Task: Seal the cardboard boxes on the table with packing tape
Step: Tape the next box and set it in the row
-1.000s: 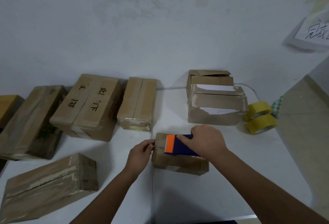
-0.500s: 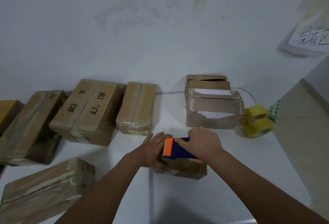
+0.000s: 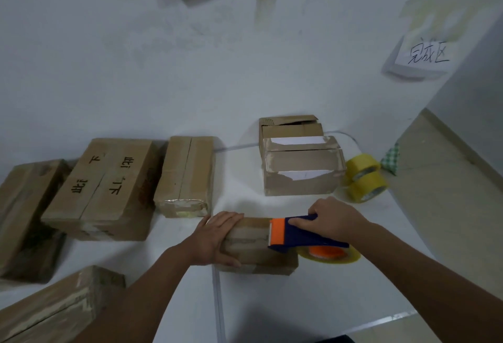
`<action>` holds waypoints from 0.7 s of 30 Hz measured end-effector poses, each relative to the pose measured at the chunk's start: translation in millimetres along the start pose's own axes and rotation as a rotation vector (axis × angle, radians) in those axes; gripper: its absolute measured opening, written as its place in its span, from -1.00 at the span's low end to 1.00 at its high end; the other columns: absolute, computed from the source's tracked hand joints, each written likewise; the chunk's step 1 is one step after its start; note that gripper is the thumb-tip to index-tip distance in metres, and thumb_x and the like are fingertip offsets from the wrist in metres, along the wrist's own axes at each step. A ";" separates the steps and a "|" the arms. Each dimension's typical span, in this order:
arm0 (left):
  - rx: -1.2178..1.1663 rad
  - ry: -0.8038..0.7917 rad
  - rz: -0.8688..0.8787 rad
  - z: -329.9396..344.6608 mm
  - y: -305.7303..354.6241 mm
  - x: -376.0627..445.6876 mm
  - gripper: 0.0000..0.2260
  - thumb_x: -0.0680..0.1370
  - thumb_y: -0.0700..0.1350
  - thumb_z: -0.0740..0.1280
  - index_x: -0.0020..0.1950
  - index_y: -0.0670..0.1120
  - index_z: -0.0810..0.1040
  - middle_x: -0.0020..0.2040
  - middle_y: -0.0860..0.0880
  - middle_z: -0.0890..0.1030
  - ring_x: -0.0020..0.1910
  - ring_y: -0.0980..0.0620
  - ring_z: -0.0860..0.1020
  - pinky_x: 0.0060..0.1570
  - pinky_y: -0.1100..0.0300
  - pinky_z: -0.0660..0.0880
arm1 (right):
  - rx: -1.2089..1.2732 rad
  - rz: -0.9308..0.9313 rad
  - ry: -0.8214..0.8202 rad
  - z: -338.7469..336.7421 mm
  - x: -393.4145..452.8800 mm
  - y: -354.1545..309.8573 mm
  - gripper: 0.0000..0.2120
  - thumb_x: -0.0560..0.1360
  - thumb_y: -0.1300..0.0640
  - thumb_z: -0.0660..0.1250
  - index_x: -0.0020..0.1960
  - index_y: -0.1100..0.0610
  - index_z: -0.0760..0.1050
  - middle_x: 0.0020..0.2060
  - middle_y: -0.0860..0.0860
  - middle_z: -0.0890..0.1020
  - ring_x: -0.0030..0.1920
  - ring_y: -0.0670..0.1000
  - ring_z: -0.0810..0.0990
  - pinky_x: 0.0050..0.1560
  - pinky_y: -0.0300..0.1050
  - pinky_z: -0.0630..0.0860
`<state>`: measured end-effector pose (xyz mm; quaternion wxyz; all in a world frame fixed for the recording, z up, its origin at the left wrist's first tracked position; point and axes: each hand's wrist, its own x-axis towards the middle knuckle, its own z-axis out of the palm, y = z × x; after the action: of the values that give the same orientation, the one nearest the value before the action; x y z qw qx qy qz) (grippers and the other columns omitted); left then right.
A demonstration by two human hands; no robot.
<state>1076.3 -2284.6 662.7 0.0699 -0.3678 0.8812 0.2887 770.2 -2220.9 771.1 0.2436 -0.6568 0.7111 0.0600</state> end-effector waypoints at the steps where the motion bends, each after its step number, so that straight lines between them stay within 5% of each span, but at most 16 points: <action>1: 0.003 0.004 -0.001 0.1 -0.2 0.6 0.02 0.30 0.53 0.32 0.60 0.17 -0.05 0.57 0.13 0.10 0.54 0.12 0.07 0.54 -0.14 0.01 | 0.005 0.016 -0.008 2.3 -1.6 7.4 -0.40 0.42 -0.51 0.12 -0.23 0.03 0.54 -0.33 -0.07 0.56 -0.26 -0.08 0.54 -0.21 -0.19 0.42; 12: 0.065 -0.038 -0.041 -12.0 -6.0 -21.1 0.05 0.29 0.49 0.35 0.61 0.13 -0.05 0.58 0.10 0.08 0.56 0.09 0.03 0.55 -0.01 -0.07 | 0.011 -0.048 0.026 38.7 5.5 10.7 -0.41 0.46 -0.48 0.08 -0.14 0.01 0.56 -0.27 -0.07 0.59 -0.24 -0.08 0.55 -0.25 -0.19 0.41; 21: 0.143 -0.199 -0.268 -30.3 -25.7 -61.6 0.09 0.35 0.38 0.42 0.61 0.09 -0.20 0.63 0.10 -0.16 0.60 -0.02 -0.21 0.49 -0.20 -0.25 | 0.143 -0.103 -0.001 72.5 18.7 -34.1 -0.43 0.47 -0.45 0.12 -0.09 0.03 0.57 -0.22 -0.03 0.63 -0.24 -0.05 0.59 -0.12 -0.11 0.56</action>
<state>1141.0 -2278.6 696.6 0.2207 -0.4454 0.8314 0.2484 822.2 -2212.9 707.8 0.2932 -0.6734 0.6786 -0.0033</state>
